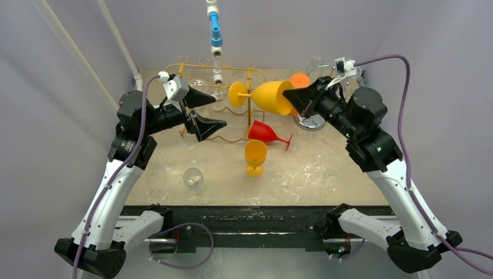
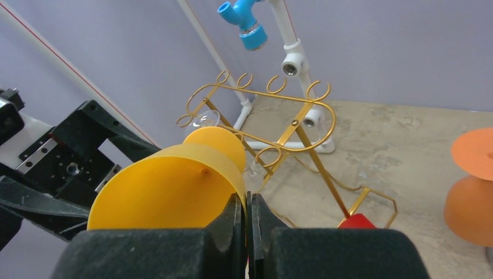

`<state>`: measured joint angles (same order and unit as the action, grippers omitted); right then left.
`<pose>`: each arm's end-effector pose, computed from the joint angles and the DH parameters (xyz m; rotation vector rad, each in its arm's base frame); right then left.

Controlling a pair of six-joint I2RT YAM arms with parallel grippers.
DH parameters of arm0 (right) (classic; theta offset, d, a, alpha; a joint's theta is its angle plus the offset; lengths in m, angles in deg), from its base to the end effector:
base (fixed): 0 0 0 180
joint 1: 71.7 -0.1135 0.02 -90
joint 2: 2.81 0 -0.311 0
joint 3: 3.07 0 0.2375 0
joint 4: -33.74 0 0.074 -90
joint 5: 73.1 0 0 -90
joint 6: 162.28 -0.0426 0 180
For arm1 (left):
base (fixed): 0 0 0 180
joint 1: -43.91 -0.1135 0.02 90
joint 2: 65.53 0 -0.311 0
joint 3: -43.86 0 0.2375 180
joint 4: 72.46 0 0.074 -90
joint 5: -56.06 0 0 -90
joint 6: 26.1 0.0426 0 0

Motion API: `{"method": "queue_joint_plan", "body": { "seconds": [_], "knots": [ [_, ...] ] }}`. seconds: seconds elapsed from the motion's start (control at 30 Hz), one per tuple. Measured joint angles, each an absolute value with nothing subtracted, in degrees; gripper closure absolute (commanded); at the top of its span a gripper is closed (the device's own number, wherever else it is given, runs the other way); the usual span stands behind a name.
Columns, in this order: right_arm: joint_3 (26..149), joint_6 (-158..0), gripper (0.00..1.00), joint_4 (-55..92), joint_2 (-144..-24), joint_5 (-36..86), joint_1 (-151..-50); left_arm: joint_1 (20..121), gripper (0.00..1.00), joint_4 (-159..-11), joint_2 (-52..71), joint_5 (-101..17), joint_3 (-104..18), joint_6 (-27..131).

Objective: Place the wine glass upside down on the wine glass rack
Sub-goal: Turn the wine glass upside down at the wine rack.

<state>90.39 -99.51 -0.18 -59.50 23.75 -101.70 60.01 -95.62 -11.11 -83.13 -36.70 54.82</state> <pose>0.1322 0.0822 0.5214 -0.1380 1.5824 0.8813 0.1390 -0.0737 0.4764 0.7935 1.4167 -0.9892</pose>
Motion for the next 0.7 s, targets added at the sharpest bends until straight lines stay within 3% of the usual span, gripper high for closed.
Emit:
{"method": "queue_joint_plan", "body": {
  "seconds": [0.3, 0.4, 0.47, 0.63, 0.7],
  "knots": [
    [87.6, -103.2, 1.0, 7.3, -60.1, 29.5, -101.7, 63.0, 0.0, -94.5, -4.8, -79.9, -39.2, 54.5],
    [87.0, -103.8, 1.0, 9.0, -60.3, 31.2, -101.7, 63.5, 0.07, -95.1, -4.2, -78.7, -40.0, 54.9],
    [86.7, -104.1, 1.0, 9.9, -60.5, 32.0, -101.8, 63.6, 0.2, -95.0, -4.1, -78.3, -40.4, 55.0],
    [84.7, -104.5, 1.0, 11.5, -60.5, 33.5, -102.2, 63.6, 0.85, -94.9, -3.9, -78.0, -42.2, 55.7],
    [83.4, -104.9, 1.0, 12.8, -60.1, 34.2, -102.3, 63.5, 0.99, -95.2, -3.8, -76.4, -42.6, 56.3]
  ]
}}
